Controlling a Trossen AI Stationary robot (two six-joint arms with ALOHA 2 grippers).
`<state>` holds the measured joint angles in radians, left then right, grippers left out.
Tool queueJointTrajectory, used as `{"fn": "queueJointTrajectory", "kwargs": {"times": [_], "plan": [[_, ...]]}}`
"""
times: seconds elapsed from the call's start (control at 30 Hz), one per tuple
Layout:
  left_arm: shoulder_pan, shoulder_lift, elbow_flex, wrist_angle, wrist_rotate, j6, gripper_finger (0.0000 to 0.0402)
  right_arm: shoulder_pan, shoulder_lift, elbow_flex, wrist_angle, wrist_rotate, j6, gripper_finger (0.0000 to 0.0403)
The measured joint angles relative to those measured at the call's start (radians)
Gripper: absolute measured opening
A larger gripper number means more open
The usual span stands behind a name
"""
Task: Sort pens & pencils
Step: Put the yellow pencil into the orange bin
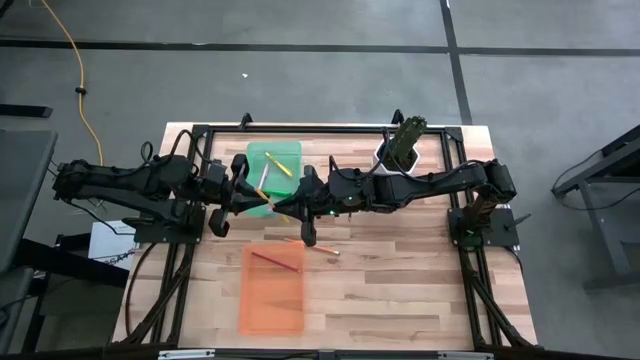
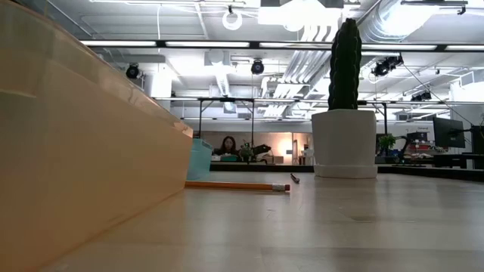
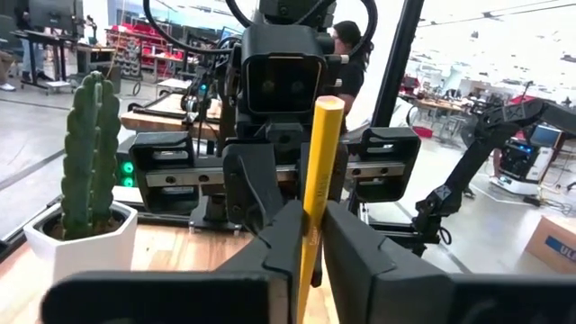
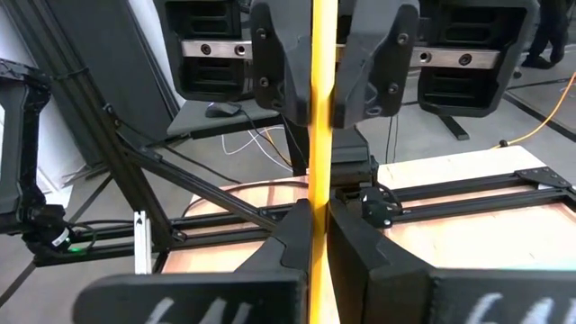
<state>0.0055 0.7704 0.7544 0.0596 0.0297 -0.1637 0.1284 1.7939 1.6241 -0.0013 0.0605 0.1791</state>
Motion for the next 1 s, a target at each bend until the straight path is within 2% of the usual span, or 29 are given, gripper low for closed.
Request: {"fn": "queueJointTrajectory", "kwargs": {"times": [0.17, 0.5, 0.83, 1.0], "plan": [[0.000, 0.000, 0.000, 0.000, -0.001, 0.003, 0.0019, -0.002, 0.000, 0.000, 0.001, 0.000, 0.000, 0.0006], [0.000, 0.000, 0.000, 0.001, -0.003, 0.003, 0.0021, -0.005, 0.000, 0.000, 0.006, -0.005, -0.004, 0.0010], [0.000, 0.000, 0.000, -0.003, -0.004, 0.011, 0.0020, -0.007, 0.001, 0.000, 0.018, -0.007, -0.004, 0.0071], [0.000, 0.000, 0.000, -0.005, -0.003, 0.010, 0.0020, -0.017, 0.001, 0.000, 0.016, -0.007, -0.002, 0.0089]]}}
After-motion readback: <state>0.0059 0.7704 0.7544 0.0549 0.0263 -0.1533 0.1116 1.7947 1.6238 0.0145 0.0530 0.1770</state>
